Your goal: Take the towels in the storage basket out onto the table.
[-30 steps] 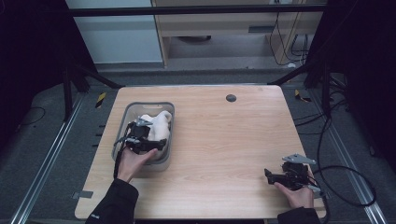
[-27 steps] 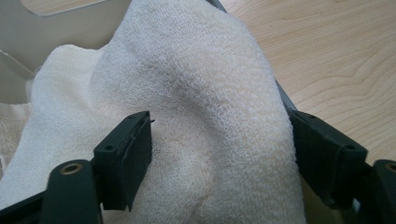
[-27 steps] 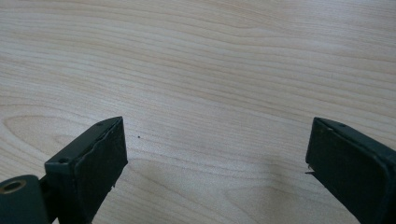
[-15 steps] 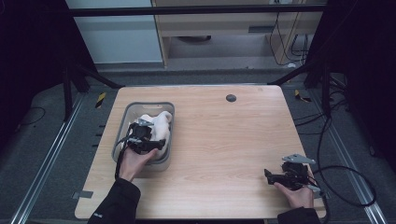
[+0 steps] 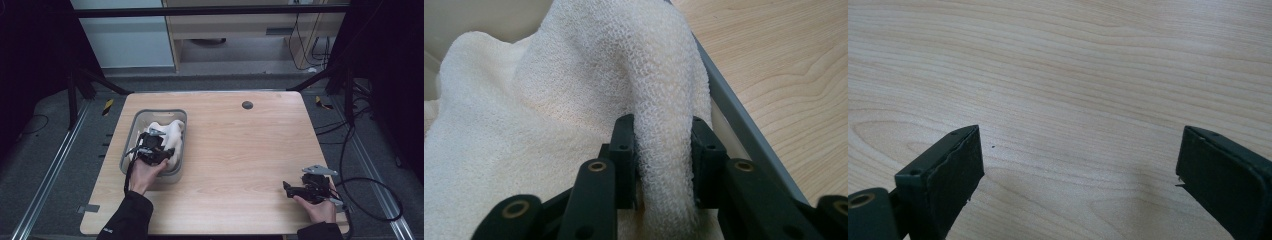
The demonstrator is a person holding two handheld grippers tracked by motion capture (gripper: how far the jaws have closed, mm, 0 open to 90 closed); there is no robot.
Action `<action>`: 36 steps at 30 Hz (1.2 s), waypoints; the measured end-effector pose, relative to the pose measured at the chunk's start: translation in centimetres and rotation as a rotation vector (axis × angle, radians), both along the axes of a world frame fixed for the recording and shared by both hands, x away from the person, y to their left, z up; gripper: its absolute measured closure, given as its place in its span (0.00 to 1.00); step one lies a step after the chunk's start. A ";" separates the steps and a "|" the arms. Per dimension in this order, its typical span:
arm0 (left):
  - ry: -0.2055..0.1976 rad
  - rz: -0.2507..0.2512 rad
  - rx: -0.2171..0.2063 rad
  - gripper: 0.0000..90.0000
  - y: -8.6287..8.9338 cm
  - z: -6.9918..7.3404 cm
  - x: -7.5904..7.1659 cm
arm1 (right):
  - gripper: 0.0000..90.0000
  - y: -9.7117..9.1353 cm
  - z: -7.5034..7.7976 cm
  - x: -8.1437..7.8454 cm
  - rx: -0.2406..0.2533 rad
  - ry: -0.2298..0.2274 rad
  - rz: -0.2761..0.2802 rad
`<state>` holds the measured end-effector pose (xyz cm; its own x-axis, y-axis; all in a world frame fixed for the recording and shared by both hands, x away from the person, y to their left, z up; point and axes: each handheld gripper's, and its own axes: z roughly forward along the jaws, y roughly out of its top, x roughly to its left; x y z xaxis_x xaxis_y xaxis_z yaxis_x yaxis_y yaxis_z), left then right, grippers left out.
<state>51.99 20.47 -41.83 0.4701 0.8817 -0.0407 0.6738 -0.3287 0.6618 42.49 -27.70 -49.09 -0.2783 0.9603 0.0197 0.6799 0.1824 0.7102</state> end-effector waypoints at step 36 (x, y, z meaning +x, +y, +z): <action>-0.145 0.061 -0.235 0.84 5.7 9.1 -1.7 | 0.06 0.0 -0.1 0.1 -0.001 0.005 0.003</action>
<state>50.31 26.15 -32.71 0.4318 0.8831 -0.1835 0.5808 -0.1166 0.8057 42.58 -27.71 -49.19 -0.2808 0.9596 0.0202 0.6827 0.1850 0.7069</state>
